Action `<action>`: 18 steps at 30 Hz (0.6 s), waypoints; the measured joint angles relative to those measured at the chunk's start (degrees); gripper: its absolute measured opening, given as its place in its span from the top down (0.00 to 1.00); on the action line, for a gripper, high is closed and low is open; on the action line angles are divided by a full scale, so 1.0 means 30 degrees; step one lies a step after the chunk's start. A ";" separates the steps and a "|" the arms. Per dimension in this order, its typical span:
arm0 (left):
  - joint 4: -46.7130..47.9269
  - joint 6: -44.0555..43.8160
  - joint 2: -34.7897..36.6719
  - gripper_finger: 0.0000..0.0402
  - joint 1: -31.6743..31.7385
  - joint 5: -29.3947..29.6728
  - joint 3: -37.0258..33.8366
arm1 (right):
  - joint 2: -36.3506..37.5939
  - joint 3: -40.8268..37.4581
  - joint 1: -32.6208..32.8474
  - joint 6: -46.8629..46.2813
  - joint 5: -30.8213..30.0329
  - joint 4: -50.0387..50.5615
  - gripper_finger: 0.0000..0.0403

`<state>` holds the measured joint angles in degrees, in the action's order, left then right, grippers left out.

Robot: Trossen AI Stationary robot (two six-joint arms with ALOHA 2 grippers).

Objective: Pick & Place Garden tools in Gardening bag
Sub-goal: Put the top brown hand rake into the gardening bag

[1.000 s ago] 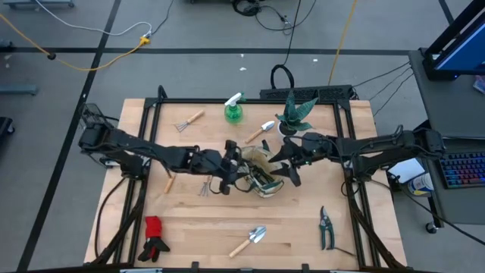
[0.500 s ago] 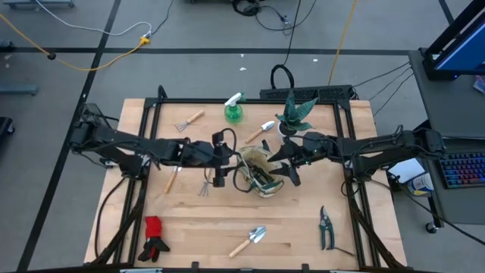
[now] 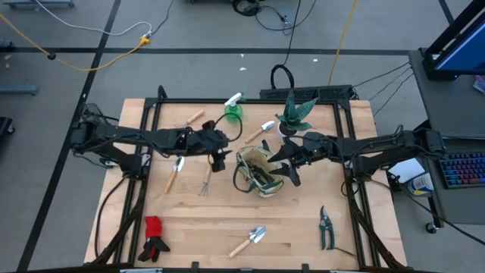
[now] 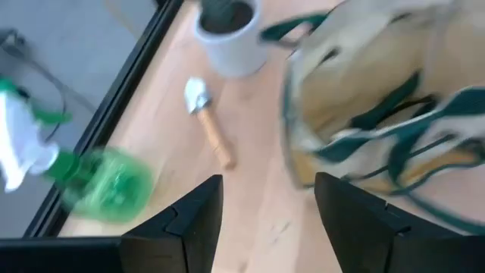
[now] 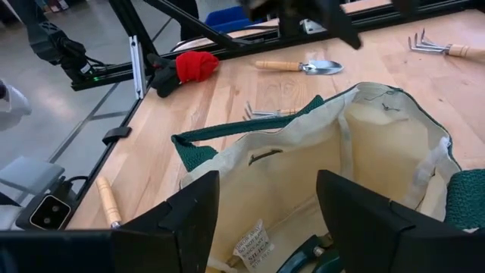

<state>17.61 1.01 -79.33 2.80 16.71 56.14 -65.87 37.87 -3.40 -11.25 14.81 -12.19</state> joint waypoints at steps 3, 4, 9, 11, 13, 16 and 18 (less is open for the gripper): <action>0.0724 0.0008 0.0000 0.46 0.0639 -0.0012 -0.0005 | 0.0000 0.0000 0.0000 0.0000 0.0000 0.0000 0.47; 0.1046 0.0010 0.0000 0.46 0.0892 -0.0024 -0.0005 | 0.0000 0.0000 0.0000 0.0000 0.0000 0.0000 0.47; 0.2651 -0.0027 0.0000 0.46 0.2337 0.0000 -0.0007 | 0.0000 0.0000 0.0000 0.0000 0.0007 0.0000 0.47; 0.2961 -0.0393 -0.0007 0.46 0.2883 -0.0015 -0.0007 | 0.0000 -0.0007 0.0000 0.0000 0.0007 0.0000 0.47; 0.3239 -0.0873 -0.0007 0.46 0.3438 -0.0020 -0.0007 | 0.0000 -0.0007 0.0000 0.0000 0.0007 0.0000 0.47; 0.3982 -0.1292 -0.0007 0.46 0.4295 -0.0034 -0.0007 | 0.0000 -0.0007 0.0000 0.0000 0.0007 0.0000 0.47; 0.4531 -0.1536 -0.0007 0.46 0.4872 -0.0049 -0.0007 | 0.0000 -0.0007 0.0000 0.0000 0.0007 0.0000 0.47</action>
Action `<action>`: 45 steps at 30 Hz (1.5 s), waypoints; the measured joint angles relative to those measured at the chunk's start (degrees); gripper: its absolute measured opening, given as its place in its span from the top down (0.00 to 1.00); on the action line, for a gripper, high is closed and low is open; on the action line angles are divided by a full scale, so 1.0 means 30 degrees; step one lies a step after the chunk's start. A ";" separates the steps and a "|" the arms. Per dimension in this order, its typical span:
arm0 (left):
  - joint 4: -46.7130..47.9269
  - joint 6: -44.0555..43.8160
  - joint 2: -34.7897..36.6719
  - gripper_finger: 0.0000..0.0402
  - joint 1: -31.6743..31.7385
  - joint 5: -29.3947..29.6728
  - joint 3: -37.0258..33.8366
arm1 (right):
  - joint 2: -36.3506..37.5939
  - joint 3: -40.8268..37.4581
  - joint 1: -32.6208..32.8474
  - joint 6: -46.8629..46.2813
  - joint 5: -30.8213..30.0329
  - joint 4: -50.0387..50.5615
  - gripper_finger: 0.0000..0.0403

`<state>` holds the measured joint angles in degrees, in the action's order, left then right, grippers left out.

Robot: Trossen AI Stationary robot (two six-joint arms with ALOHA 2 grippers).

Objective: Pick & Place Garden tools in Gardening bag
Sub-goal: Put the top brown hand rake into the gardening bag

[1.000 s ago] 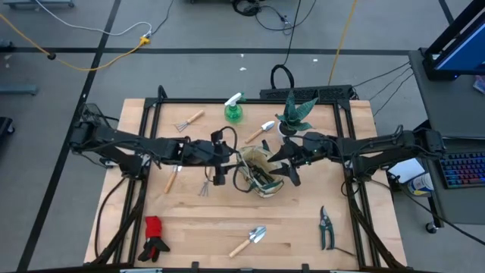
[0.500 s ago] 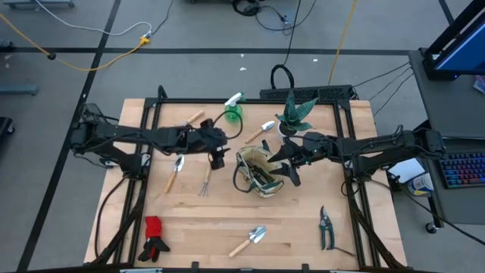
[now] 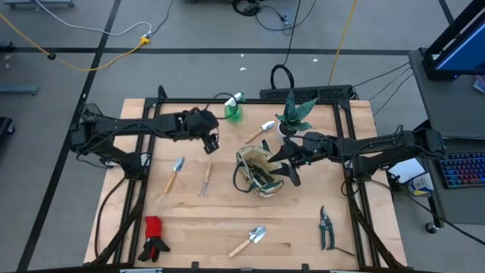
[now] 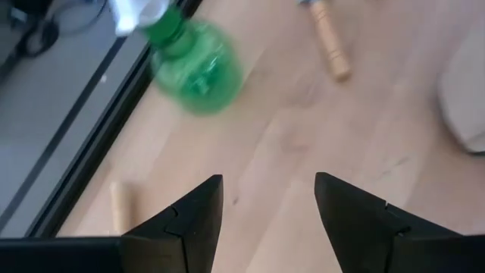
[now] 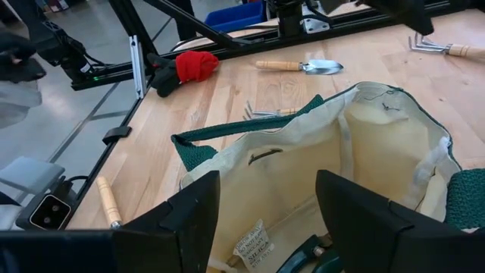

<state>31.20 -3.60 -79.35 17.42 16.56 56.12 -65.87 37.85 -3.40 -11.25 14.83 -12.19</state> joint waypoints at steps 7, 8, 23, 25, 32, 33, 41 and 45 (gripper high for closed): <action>0.0408 -0.0708 -0.0007 0.46 0.2147 -0.0006 -0.0392 | 0.0000 0.0000 0.0000 0.0000 0.0000 0.0000 0.47; 0.0409 -0.0833 -0.0012 0.46 0.2481 -0.0004 -0.0491 | 0.0000 0.0000 0.0000 0.0000 0.0000 0.0000 0.47; 0.0310 -0.0215 -0.1922 0.46 0.5809 -0.0061 -0.1082 | 0.0000 -0.0005 0.0000 0.0000 0.0007 0.0007 0.48; 0.0055 -0.0205 -0.2277 0.46 0.6068 -0.0053 -0.1078 | 0.0000 -0.0007 0.0002 0.0000 0.0007 0.0011 0.48; -0.0401 -0.0992 -0.3031 0.46 0.6948 -0.0319 -0.1083 | 0.0000 -0.0007 0.0007 0.0000 0.0007 0.0022 0.48; -0.0442 -0.0991 -0.2999 0.46 0.7094 -0.0469 -0.1086 | 0.0000 -0.0007 0.0002 0.0000 0.0007 0.0022 0.48; -0.0451 -0.0408 -0.2980 0.46 0.8322 -0.1361 -0.1064 | 0.0000 -0.0007 0.0007 -0.0005 0.0007 0.0022 0.48; -0.0487 0.0288 -0.3141 0.46 0.8796 -0.3409 -0.1064 | 0.0000 -0.0007 0.0000 0.0000 0.0007 0.0022 0.48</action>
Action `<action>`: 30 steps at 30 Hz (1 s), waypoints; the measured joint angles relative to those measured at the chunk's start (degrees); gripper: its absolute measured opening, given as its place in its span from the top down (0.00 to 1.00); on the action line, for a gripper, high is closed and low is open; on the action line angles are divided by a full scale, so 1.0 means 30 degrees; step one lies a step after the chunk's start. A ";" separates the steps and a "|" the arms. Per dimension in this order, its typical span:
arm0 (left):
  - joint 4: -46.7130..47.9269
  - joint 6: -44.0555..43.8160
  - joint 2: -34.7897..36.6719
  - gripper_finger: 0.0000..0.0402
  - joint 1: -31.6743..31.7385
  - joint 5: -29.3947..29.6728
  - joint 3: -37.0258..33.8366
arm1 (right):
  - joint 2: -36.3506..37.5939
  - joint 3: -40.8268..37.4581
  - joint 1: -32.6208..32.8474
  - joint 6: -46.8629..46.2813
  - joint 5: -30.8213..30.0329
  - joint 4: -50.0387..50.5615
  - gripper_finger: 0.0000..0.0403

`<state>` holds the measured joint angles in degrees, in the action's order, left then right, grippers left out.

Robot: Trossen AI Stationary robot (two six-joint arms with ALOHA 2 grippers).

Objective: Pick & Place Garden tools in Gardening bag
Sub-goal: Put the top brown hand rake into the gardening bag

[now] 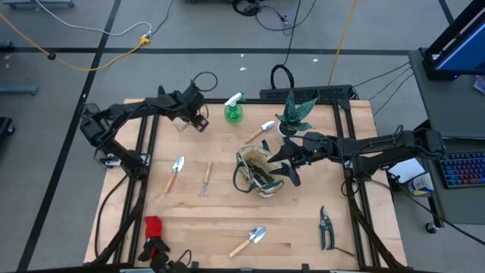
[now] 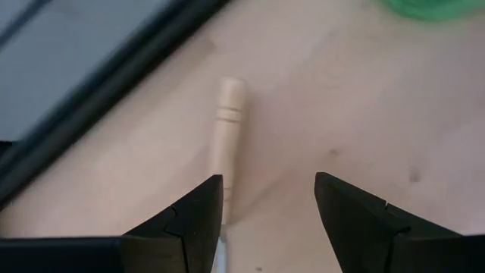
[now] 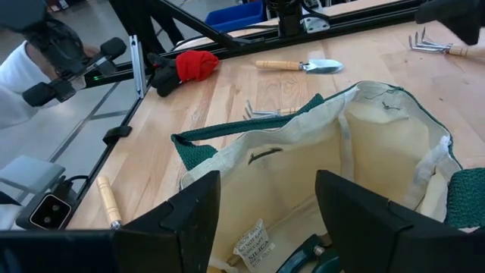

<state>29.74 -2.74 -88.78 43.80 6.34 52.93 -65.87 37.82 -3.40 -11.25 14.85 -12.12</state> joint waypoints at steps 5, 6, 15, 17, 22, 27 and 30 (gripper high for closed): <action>0.0001 0.0753 -0.0080 0.46 0.0463 -0.0301 0.0000 | 0.0000 0.0000 0.0002 0.0000 0.0007 0.0007 0.48; 0.0038 0.0756 -0.0108 0.46 0.0558 -0.0283 0.0000 | 0.0000 0.0000 0.0005 0.0000 0.0007 0.0015 0.48; 0.0402 0.0774 -0.0101 0.46 0.1747 -0.0315 0.0000 | 0.0000 0.0000 0.0000 -0.0007 0.0015 0.0022 0.48; 0.0683 0.0963 -0.0101 0.46 0.2062 -0.0555 0.0000 | 0.0000 0.0000 0.0007 0.0000 0.0015 0.0035 0.48; 0.0217 0.1449 -0.0093 0.46 0.2567 -0.1454 -0.0749 | 0.0000 0.0000 0.0000 0.0000 0.0015 0.0036 0.48; -0.0539 0.1404 -0.0093 0.46 0.2942 -0.1434 -0.1855 | 0.0000 0.0000 0.0007 -0.0003 0.0015 0.0036 0.48; -0.1209 0.1381 -0.0093 0.46 0.3094 -0.1570 -0.2310 | 0.0000 0.0000 0.0005 -0.0007 0.0015 0.0036 0.48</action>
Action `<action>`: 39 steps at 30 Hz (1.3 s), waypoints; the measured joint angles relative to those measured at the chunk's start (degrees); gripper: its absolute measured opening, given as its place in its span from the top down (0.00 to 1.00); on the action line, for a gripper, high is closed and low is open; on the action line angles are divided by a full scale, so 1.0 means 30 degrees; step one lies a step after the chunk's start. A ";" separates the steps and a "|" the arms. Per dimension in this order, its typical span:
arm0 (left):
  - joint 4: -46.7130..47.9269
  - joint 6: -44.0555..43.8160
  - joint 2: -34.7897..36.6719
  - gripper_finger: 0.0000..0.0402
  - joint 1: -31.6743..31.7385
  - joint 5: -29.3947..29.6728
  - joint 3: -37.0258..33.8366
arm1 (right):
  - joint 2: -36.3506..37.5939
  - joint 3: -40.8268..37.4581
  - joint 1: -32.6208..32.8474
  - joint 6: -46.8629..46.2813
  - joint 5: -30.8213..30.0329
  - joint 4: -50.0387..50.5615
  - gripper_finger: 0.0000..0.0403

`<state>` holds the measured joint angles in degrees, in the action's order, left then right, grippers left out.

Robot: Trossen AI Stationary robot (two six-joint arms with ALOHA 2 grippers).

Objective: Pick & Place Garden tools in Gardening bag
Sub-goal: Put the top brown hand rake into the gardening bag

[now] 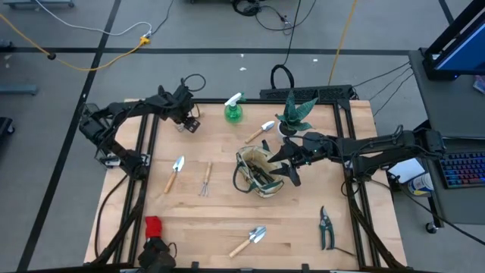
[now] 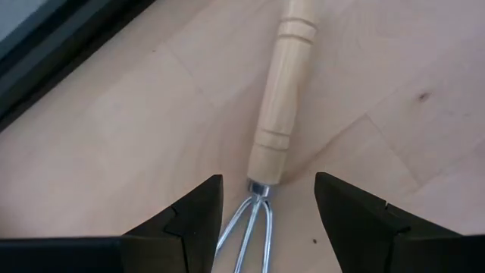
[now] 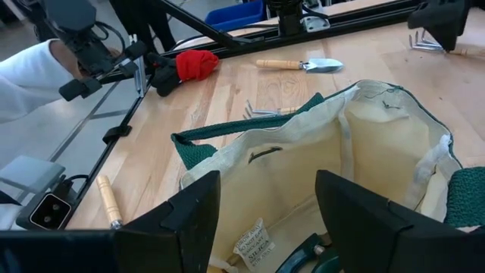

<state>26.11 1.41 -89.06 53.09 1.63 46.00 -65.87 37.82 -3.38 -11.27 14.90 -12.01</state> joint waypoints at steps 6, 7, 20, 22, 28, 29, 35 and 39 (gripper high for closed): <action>-0.0809 -0.0097 0.0000 0.46 0.0034 -0.0086 -0.0072 | 0.0000 0.0000 0.0002 0.0000 0.0000 -0.0002 0.48; -0.0838 -0.0171 0.0000 0.46 0.0027 -0.0094 -0.0072 | 0.0000 0.0000 0.0002 0.0007 0.0000 -0.0003 0.48; -0.1963 -0.0298 -0.1537 0.52 -0.0105 -0.0210 0.0169 | 0.0000 0.0000 0.0002 0.0007 -0.0007 -0.0029 0.48; -0.2038 -0.0395 -0.1866 0.55 -0.0213 -0.0235 0.0306 | -0.0004 0.0000 0.0002 0.0002 0.0000 -0.0029 0.48; -0.2186 -0.0278 -0.2120 0.65 -0.0257 -0.0317 0.0423 | -0.0007 0.0000 0.0002 0.0007 -0.0007 -0.0051 0.48; -0.2182 -0.0260 -0.2120 0.67 -0.0257 -0.0338 0.0423 | -0.0007 0.0000 0.0002 0.0007 -0.0007 -0.0051 0.48; -0.2227 -0.0129 -0.2135 0.79 -0.0235 -0.0460 0.0423 | -0.0007 0.0000 0.0002 0.0001 -0.0007 -0.0058 0.48; -0.2266 -0.0518 -0.2135 0.83 -0.0221 -0.0375 0.0423 | -0.0007 0.0000 0.0002 0.0007 -0.0007 -0.0058 0.48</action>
<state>19.31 -0.15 -95.46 52.42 0.50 47.27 -65.89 37.82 -3.38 -11.25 14.87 -12.19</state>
